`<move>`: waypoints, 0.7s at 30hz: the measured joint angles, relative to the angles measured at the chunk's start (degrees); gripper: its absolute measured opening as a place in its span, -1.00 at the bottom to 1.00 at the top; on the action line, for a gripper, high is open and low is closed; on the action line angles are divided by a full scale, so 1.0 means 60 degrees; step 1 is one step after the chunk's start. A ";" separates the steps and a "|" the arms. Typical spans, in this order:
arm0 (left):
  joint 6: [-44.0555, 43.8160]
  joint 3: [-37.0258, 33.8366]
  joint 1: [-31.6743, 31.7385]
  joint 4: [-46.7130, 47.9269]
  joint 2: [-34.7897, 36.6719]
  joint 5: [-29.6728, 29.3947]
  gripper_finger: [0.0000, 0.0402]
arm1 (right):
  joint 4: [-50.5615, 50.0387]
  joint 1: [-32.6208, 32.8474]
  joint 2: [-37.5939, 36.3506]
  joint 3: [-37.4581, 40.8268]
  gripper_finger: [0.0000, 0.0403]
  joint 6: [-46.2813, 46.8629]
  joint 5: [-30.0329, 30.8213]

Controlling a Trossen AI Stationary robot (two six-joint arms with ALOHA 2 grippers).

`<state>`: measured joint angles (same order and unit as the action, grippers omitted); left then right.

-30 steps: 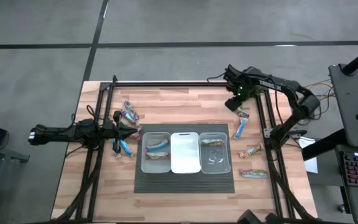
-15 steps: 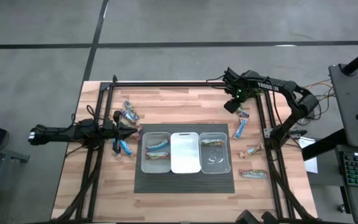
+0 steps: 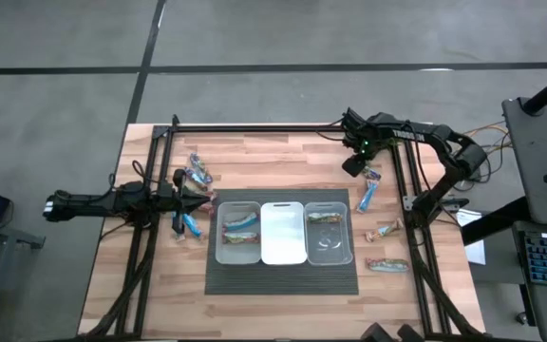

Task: Pick and place Granola Bars by type
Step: Put the right blue granola bar into the white bin

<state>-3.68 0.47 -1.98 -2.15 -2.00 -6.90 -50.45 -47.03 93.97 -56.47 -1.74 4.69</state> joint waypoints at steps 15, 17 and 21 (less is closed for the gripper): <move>0.0002 -0.0001 0.0000 0.0002 -0.0001 0.0000 -1.00 | 0.0766 0.0000 0.0000 0.0364 -0.07 0.0000 -0.0028; 0.0003 -0.0004 0.0000 0.0000 0.0000 -0.0003 -1.00 | 0.0894 0.0000 0.0000 0.0395 -0.07 0.0005 -0.0025; 0.0000 -0.0004 0.0000 0.0003 -0.0002 -0.0002 -1.00 | 0.1162 0.0000 0.0000 0.0432 -0.07 0.0025 -0.0025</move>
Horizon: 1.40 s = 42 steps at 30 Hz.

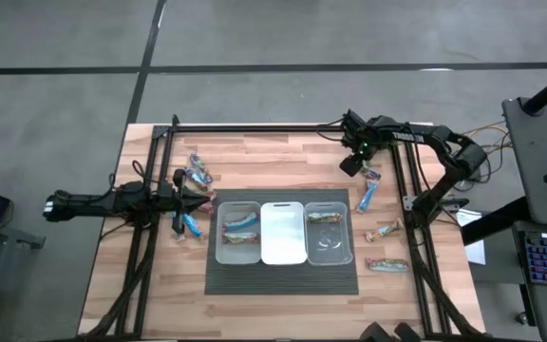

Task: Pick and place Granola Bars by type
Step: Put the right blue granola bar into the white bin

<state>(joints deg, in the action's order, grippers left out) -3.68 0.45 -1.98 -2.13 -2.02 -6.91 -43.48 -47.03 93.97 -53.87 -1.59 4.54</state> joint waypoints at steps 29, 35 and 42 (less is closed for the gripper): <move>0.0002 0.0004 0.0000 0.0000 0.0001 -0.0001 -1.00 | 0.0738 -0.0004 -0.0007 0.0768 -0.07 0.0416 0.0015; 0.0003 0.0004 0.0000 -0.0004 0.0003 0.0002 -1.00 | 0.0780 -0.0004 -0.0015 0.0795 -0.07 0.0419 0.0011; 0.0003 0.0004 0.0000 0.0000 0.0003 0.0003 -1.00 | 0.0794 0.0000 -0.0015 0.0784 -0.12 0.0452 0.0000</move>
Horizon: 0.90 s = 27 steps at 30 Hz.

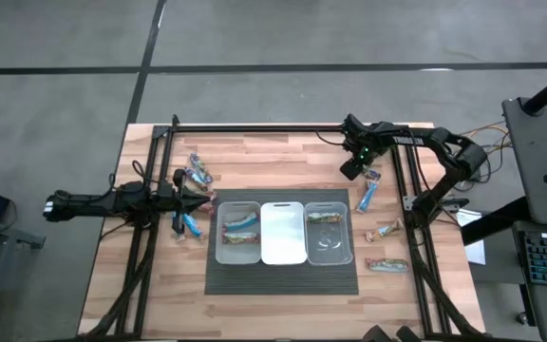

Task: Pick and place Granola Bars by type
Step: Put the right blue granola bar into the white bin

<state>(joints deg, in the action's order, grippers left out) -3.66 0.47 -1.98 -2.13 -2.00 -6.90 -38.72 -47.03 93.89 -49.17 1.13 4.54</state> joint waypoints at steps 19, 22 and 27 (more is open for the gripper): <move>0.0000 -0.0004 0.0000 -0.0003 -0.0001 0.0000 -1.00 | 0.0025 0.0000 0.0018 0.0004 -0.55 -0.0009 0.0024; -0.0002 0.0000 0.0000 -0.0003 0.0000 -0.0002 -1.00 | 0.0025 0.0000 0.0018 0.0004 -0.56 -0.0036 0.0022; 0.0000 -0.0004 0.0000 0.0000 0.0000 0.0000 -1.00 | 0.0013 0.0000 0.0018 0.0002 -0.55 -0.0021 0.0021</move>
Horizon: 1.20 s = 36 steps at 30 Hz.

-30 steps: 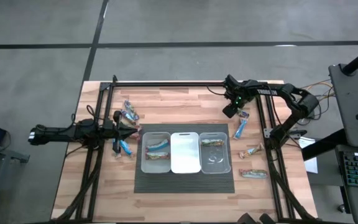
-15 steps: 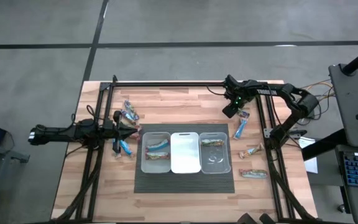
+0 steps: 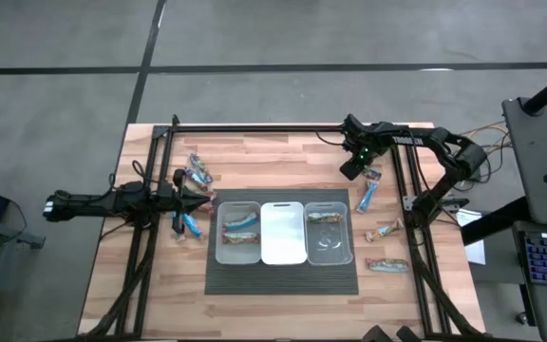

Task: Pick and place Granola Bars by type
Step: Put the right blue granola bar into the white bin

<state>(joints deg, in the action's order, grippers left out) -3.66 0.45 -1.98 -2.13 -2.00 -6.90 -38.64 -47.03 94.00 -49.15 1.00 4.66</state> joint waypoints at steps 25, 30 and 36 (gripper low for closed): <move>0.0000 0.0004 0.0000 0.0000 0.0000 -0.0004 -1.00 | -0.1085 0.0370 -0.0033 -0.1346 -0.63 0.0331 -0.0061; -0.0002 0.0004 0.0000 0.0000 0.0000 -0.0002 -1.00 | -0.1532 0.0671 -0.0033 -0.2216 -0.63 0.0332 -0.0057; -0.0003 0.0004 0.0000 -0.0002 -0.0002 -0.0002 -1.00 | -0.1913 0.1312 -0.0040 -0.3703 -0.66 0.0386 -0.0057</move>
<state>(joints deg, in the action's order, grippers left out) -3.68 0.47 -1.98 -2.14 -2.01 -6.91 -50.12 -39.15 93.76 -71.37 3.31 4.32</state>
